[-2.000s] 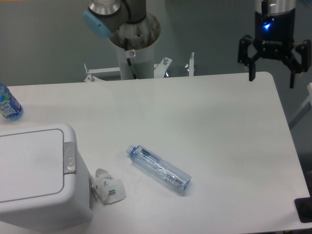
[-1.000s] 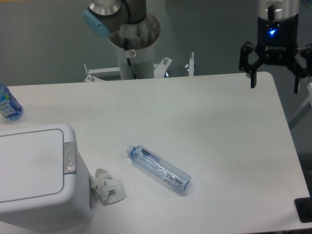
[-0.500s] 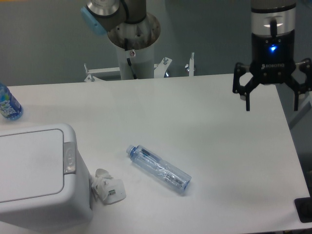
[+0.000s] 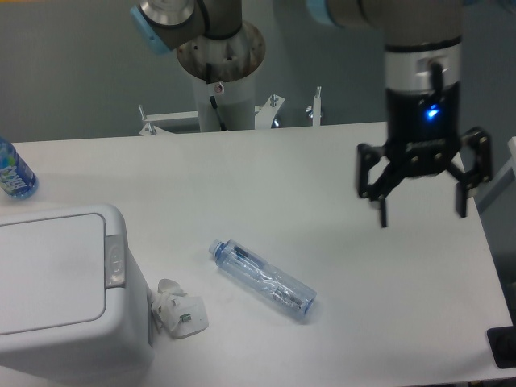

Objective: Open the trash can

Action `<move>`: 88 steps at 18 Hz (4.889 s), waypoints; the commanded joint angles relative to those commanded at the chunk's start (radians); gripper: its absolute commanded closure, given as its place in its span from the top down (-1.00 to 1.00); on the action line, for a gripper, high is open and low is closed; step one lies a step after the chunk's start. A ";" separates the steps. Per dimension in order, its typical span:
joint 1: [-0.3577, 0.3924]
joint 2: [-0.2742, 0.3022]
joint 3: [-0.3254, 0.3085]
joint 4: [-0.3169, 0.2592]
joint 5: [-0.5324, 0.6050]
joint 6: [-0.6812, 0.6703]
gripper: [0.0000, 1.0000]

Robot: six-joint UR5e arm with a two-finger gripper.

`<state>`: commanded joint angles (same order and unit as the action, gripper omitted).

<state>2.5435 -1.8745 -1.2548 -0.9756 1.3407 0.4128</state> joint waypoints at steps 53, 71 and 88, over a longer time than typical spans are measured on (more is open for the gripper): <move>-0.266 0.034 -0.218 -0.005 -0.270 -0.448 1.00; -0.272 0.035 -0.233 0.000 -0.259 -0.448 1.00; -0.272 0.029 -0.233 0.006 -0.250 -0.442 1.00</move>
<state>2.2718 -1.8454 -1.4880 -0.9695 1.0906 -0.0292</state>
